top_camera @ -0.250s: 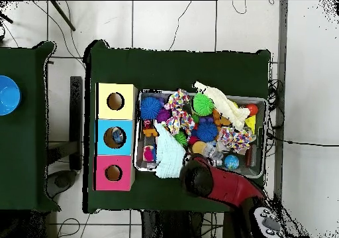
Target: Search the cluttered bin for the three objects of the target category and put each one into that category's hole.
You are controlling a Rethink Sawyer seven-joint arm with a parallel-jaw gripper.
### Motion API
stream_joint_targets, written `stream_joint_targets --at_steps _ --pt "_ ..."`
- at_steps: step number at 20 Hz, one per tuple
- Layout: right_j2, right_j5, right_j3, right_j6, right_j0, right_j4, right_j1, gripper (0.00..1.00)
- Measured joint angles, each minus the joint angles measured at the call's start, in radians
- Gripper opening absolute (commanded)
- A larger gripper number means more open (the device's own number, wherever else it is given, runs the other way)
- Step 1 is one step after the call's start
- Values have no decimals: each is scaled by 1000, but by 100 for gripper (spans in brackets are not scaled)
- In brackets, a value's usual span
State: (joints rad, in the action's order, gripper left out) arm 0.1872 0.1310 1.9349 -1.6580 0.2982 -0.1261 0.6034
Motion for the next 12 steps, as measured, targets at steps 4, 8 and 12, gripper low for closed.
stream_joint_targets --at_steps 4,8,12 --pt "75 0 -45 -2 -86 59 -41 100" --pt "148 0 -133 -4 -178 152 -115 100" --pt "190 0 -198 -4 -218 217 -164 100"
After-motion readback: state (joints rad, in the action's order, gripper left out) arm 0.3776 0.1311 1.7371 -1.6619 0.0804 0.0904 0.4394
